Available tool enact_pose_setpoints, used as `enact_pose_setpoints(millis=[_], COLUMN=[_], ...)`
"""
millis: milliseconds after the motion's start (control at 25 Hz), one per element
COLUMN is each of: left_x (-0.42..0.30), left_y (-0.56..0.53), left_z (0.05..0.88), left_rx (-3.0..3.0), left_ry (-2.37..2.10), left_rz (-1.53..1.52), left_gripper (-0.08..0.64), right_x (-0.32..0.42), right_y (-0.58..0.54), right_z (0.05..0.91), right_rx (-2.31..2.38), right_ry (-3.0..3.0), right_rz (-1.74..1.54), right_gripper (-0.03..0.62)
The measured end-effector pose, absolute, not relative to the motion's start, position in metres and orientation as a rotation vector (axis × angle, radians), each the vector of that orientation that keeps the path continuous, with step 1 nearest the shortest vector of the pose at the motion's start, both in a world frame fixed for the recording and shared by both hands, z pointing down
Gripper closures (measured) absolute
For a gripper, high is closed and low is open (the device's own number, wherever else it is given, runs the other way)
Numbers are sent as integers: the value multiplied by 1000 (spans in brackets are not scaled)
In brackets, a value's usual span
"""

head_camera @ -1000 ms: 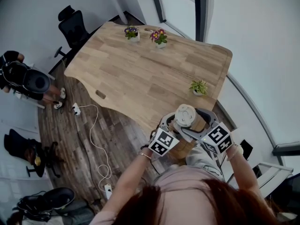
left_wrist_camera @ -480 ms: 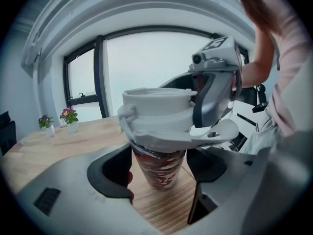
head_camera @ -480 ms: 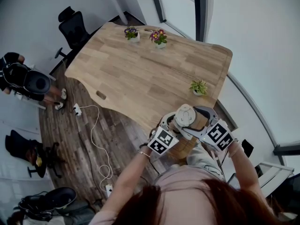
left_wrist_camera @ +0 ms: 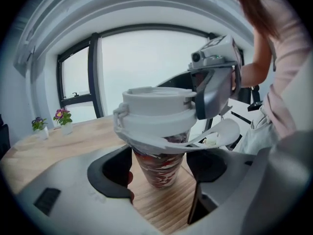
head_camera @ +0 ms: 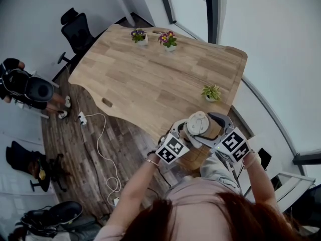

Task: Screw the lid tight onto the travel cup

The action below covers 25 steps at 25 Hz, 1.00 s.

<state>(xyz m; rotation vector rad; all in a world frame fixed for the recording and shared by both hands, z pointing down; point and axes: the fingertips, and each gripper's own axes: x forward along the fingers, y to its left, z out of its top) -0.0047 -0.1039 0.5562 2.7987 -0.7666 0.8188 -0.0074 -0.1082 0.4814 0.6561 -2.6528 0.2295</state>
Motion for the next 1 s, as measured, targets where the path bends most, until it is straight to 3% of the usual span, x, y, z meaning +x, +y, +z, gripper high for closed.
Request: enact_pose_setpoints(millis=[280, 720, 1000], left_x=[-5, -7, -8], left_y=[-101, -108, -103], left_z=[557, 557, 559], left_rx=[2823, 2746, 2819], left_ry=[-681, -872, -683], left_rz=[872, 827, 894], left_gripper=[215, 216, 218], right_x=[-16, -14, -16], right_y=[-104, -113, -109], right_z=[485, 484, 482], right_rx=[388, 844, 625], right_ry=[-2648, -2658, -2686], right_rz=[187, 235, 237], right_gripper=[224, 224, 215])
